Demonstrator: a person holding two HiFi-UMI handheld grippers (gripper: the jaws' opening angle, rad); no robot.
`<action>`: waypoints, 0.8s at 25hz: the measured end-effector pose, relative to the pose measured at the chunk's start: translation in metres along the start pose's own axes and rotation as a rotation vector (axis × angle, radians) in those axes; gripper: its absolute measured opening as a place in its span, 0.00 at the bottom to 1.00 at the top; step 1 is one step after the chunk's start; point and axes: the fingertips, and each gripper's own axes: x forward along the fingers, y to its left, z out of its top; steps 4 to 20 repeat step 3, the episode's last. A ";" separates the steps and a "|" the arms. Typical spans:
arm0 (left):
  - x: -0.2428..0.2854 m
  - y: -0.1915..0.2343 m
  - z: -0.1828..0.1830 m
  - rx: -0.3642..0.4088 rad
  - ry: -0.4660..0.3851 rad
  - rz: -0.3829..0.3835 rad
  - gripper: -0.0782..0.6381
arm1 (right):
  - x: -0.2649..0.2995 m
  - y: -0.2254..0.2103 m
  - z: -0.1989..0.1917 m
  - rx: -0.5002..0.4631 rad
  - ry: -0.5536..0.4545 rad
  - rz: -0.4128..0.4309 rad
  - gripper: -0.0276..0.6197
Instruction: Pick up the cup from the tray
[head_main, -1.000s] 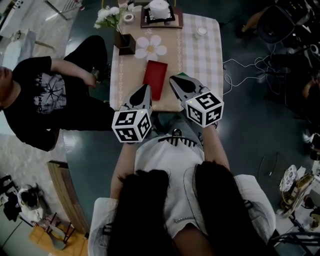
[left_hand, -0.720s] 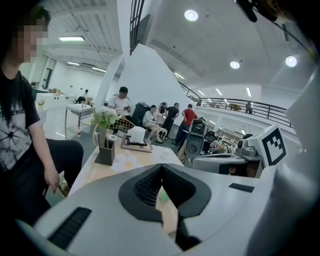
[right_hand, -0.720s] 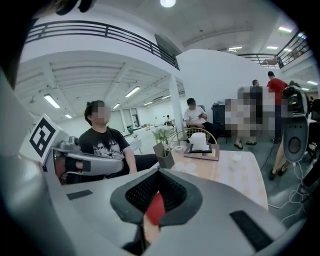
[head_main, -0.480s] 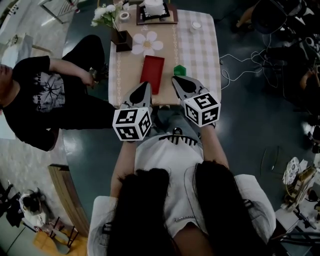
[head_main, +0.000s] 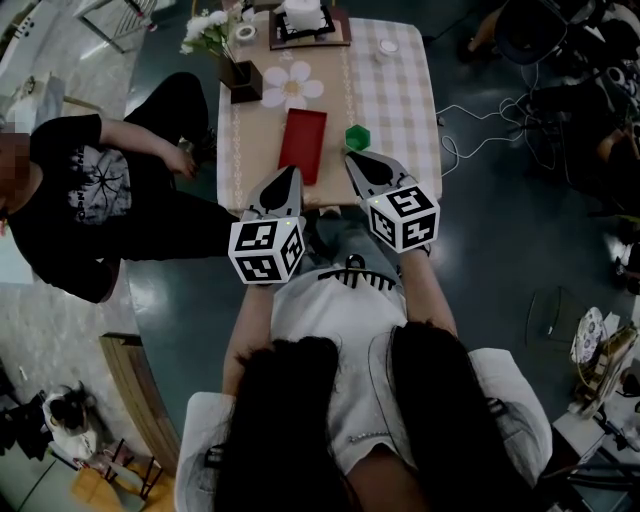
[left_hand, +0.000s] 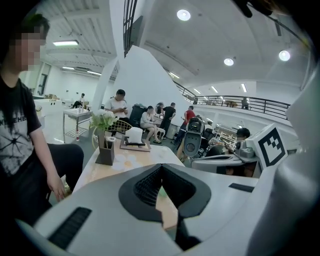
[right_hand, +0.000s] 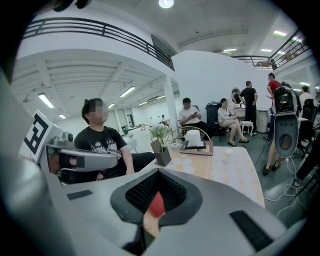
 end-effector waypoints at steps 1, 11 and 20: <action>-0.001 0.000 0.000 0.001 -0.002 0.000 0.12 | 0.000 0.001 -0.001 -0.002 0.001 -0.002 0.06; -0.002 0.001 -0.001 0.002 -0.005 0.002 0.12 | -0.001 0.002 -0.004 -0.006 0.004 -0.005 0.06; -0.002 0.001 -0.001 0.002 -0.005 0.002 0.12 | -0.001 0.002 -0.004 -0.006 0.004 -0.005 0.06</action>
